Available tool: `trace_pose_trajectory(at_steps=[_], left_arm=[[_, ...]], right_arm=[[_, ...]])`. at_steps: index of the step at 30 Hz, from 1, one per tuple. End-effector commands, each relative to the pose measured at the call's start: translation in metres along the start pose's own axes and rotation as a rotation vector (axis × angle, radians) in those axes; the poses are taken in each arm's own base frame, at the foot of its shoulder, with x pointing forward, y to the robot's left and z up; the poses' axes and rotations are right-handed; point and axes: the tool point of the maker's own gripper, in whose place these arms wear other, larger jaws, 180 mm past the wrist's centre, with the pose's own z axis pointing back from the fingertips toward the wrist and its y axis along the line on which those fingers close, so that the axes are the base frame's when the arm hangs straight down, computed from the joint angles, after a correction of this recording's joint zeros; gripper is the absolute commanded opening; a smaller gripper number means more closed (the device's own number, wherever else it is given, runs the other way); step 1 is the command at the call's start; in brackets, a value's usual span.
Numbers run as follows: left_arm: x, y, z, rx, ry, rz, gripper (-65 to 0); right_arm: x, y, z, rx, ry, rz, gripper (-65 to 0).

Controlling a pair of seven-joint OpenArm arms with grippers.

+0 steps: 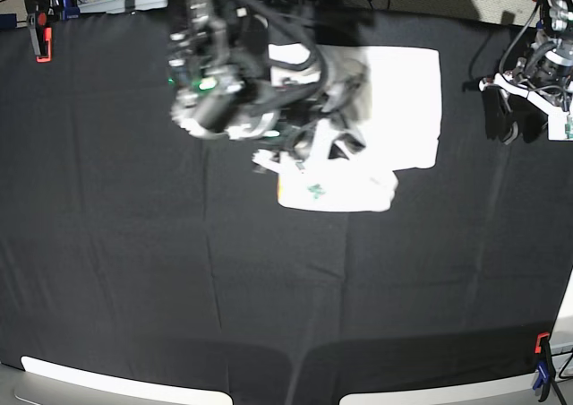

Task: Layout the t-shirt on the table in an organized manner, then fold the t-shirt properly
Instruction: 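Lift and fold the shirt over with both grippers into a square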

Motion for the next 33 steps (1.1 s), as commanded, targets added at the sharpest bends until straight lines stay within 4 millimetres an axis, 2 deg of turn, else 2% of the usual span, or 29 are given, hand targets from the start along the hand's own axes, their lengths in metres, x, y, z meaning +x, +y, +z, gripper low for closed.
trace_pose_trajectory(at_steps=[1, 8, 12, 13, 17, 18, 20, 22, 24, 27, 30, 33], left_arm=[[0.012, 0.000, 0.002, -0.006, -0.041, -0.015, -39.6], [0.012, 0.001, 0.002, -0.004, -0.041, -0.018, -39.6], [0.011, 0.001, 0.002, -0.002, -0.037, -0.023, -39.6], [0.011, 0.001, 0.002, -0.002, -0.037, -0.023, -39.6], [0.011, 0.001, 0.002, -0.002, -0.037, -0.023, -39.6], [0.011, 0.001, 0.002, -0.002, -0.037, -0.023, -39.6], [0.011, 0.001, 0.002, -0.002, -0.037, -0.023, -39.6], [0.011, 0.001, 0.002, -0.002, -0.037, -0.023, -39.6], [0.011, 0.001, 0.002, -0.002, -0.037, -0.023, -39.6], [0.011, 0.001, 0.002, -0.002, -0.038, -0.023, -39.6], [0.014, 0.001, 0.002, -0.002, -0.052, -0.023, -39.6], [0.024, 0.000, 0.003, -0.005, -0.106, -0.021, -40.1]], right_arm=[[0.016, 0.007, -0.003, 0.014, -0.054, 0.015, -65.0], [0.019, 0.049, -0.033, 0.114, -0.071, 0.036, -65.0], [0.029, 0.076, -0.039, 0.208, -0.135, 0.023, -65.0], [0.033, 0.081, -0.039, 0.228, -0.162, 0.018, -62.2], [0.044, 0.095, -0.035, 0.301, -0.235, 0.047, -40.1], [0.047, 0.103, -0.031, 0.346, -0.255, 0.039, -37.8], [0.056, 0.121, -0.020, 0.464, -0.306, 0.010, -37.5], [0.064, 0.131, -0.012, 0.540, -0.347, -0.010, -37.5], [0.069, 0.131, -0.010, 0.547, -0.357, 0.000, -37.5], [0.075, 0.117, -0.012, 0.495, -0.357, 0.044, -37.5], [0.079, 0.088, -0.011, 0.372, -0.326, 0.128, -37.5], [0.087, 0.048, -0.003, 0.215, -0.316, 0.179, -37.6]])
